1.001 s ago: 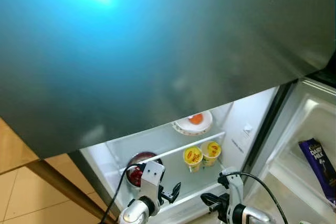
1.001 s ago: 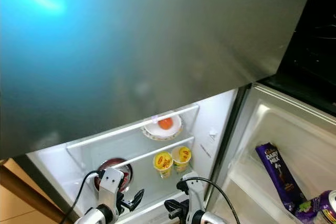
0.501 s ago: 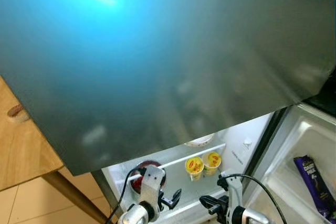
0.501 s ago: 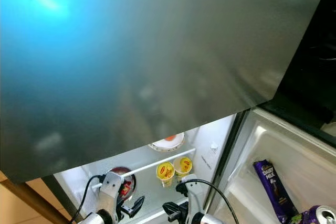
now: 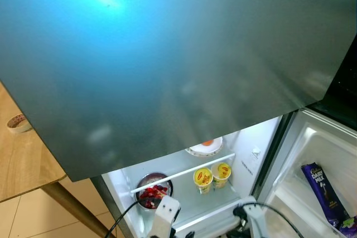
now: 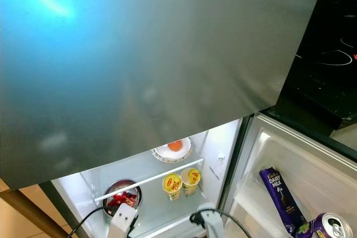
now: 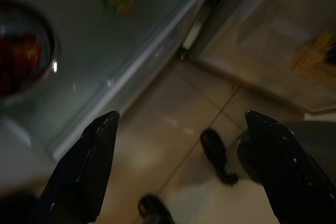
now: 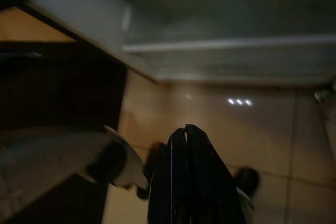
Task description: Restocking fridge
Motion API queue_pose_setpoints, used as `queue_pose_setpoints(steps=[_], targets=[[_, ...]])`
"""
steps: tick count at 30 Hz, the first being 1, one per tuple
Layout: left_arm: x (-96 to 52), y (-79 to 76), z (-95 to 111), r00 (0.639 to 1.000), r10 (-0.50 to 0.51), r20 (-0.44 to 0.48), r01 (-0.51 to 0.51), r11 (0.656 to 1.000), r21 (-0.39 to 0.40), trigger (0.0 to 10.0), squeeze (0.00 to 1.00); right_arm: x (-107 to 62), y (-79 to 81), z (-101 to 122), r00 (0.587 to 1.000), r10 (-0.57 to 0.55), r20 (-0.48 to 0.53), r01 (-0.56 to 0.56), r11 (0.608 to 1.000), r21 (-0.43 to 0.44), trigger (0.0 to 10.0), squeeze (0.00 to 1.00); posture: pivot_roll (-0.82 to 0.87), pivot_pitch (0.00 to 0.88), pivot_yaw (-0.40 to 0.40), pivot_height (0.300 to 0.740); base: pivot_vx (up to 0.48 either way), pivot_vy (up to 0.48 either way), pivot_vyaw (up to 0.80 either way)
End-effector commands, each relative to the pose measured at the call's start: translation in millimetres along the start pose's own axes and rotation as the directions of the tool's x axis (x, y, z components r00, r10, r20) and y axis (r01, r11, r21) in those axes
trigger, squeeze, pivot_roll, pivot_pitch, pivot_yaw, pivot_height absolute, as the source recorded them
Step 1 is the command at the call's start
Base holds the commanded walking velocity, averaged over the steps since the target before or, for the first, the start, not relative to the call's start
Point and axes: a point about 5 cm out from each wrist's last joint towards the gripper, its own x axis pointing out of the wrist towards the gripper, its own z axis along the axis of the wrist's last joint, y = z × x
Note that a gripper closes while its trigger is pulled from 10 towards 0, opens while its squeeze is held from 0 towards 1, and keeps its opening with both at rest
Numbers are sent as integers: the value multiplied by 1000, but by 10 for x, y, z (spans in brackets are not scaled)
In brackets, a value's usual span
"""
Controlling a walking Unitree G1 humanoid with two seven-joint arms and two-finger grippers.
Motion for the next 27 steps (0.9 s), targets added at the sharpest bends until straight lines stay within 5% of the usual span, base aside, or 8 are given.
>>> queue_pose_setpoints(steps=[1,11,12,14,21,27], targets=[[-99,112,-165,996,51,-70,-53,998,-37,10000,0,-29,-34,-90,998,-40,-48,40,999,-4,10000,0,-66,0,15,740,0,0,0],[-259,188,-468,972,158,-174,-187,968,-168,10000,0,-146,-191,-259,974,-207,-95,213,975,56,10000,0,-74,0,6,740,0,0,0],[-338,232,-582,955,208,-212,-256,937,-237,10000,0,-204,-244,-368,948,-287,-135,299,950,84,10000,0,-75,0,4,740,0,0,0],[-338,232,-582,955,208,-212,-256,937,-237,10000,0,-204,-244,-368,948,-287,-135,299,950,84,10000,0,-75,0,4,740,0,0,0],[-662,379,-950,871,347,-347,-471,791,-391,10000,0,-377,-282,-717,900,-367,-234,407,900,155,10000,0,-70,0,2,740,0,0,0],[-729,401,-1013,856,363,-368,-498,767,-405,10000,0,-420,-277,-828,866,-408,-290,460,877,140,10000,0,-69,0,4,740,0,0,0]])
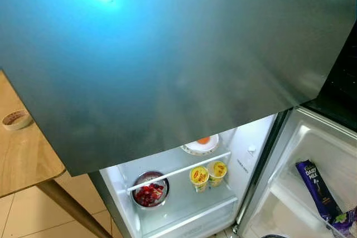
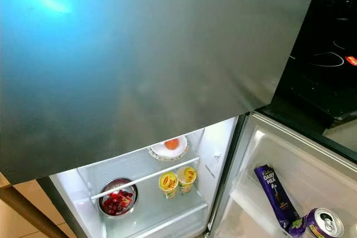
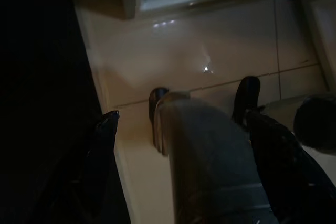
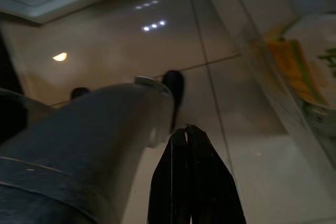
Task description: Restocking fridge
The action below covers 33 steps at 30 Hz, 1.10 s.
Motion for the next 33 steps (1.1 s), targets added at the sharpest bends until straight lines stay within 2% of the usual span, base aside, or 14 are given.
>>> queue_pose_setpoints(steps=[1,11,33], targets=[[-19,88,8,1000,28,-1,-28,999,-19,10000,0,-7,-10,-61,1000,-15,-24,15,1000,9,10000,0,-69,0,4,740,0,0,0],[12,15,58,1000,16,7,-16,999,-36,10000,0,-1,-10,-32,999,-28,-25,28,1000,-2,10000,0,-66,0,7,740,0,0,0],[16,-4,35,1000,17,-10,-17,999,-31,10000,0,-5,-13,-69,998,-42,-39,41,998,-37,10000,0,-72,0,4,740,-344,0,0]])
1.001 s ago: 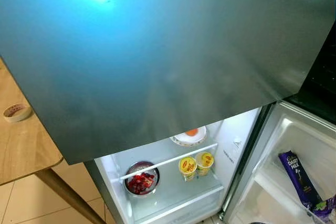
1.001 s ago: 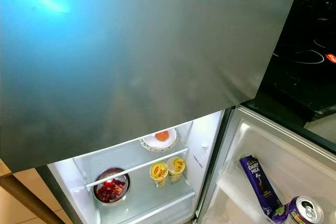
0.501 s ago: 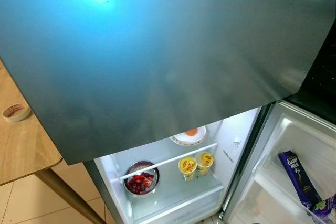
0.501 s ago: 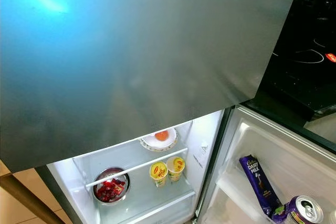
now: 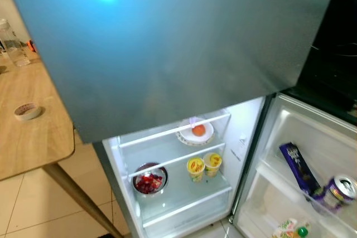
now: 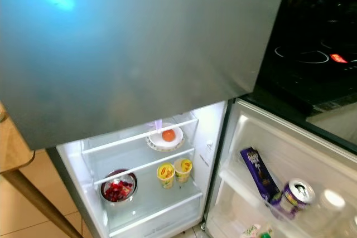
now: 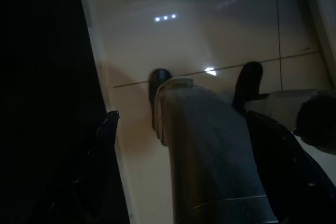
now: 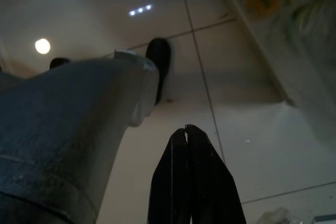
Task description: Restocking fridge
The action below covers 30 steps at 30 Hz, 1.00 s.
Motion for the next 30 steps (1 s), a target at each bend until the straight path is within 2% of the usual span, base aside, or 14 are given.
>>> queue_pose_setpoints(steps=[1,19,25,30], targets=[[0,-8,-22,1000,1,-13,-1,1000,0,10000,0,0,2,-17,1000,-1,-12,1,1000,-10,10000,0,-72,0,4,740,-360,0,0],[4,-14,-8,1000,-4,-13,4,1000,13,10000,0,1,-1,17,1000,13,-8,-13,999,-37,10000,0,-73,0,3,740,-360,0,0],[9,-27,1,1000,-8,-12,8,1000,17,10000,0,0,2,3,1000,20,-17,-21,998,-51,10000,0,-75,0,4,740,-343,0,-763],[1,-5,-12,1000,3,-8,-3,1000,19,10000,0,0,9,-4,999,25,-20,-26,998,-56,10000,0,-77,0,4,740,0,0,-763]])
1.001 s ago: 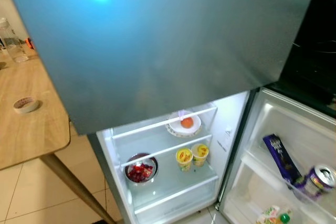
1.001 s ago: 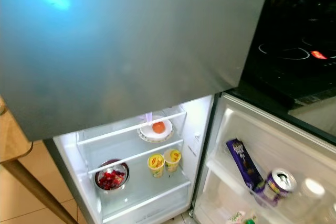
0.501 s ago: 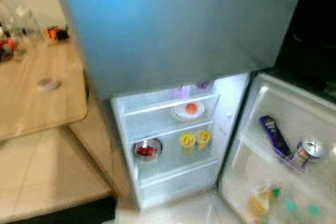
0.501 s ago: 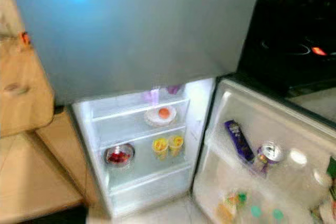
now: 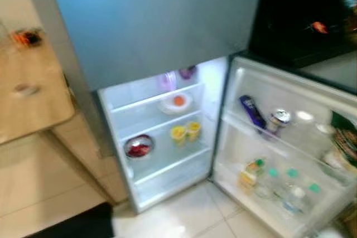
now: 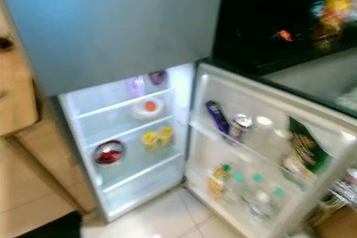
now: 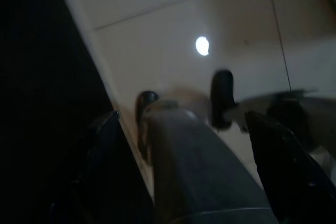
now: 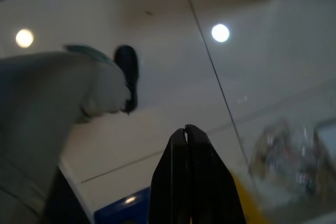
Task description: Restocking fridge
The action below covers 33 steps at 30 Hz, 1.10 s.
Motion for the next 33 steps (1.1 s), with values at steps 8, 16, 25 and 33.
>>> queue_pose_setpoints(steps=[8,16,25,33], targets=[[-9,14,-19,1000,-5,-3,5,999,33,10000,0,12,74,-26,1000,27,-14,-27,999,-21,10000,0,-78,0,4,740,0,0,-763],[-8,-16,-16,999,-35,3,35,997,63,10000,0,12,60,-15,1000,10,-5,-10,1000,-4,10000,0,-78,0,4,740,0,0,-286],[-11,-17,-36,999,-37,-6,38,998,56,10000,0,12,74,-42,1000,13,-13,-13,1000,-4,10000,0,-82,0,3,740,0,0,0],[-9,-43,-54,999,-53,-11,53,998,40,10000,0,12,75,-38,1000,14,-11,-14,1000,-1,10000,0,-82,0,1,740,0,-219,0]])
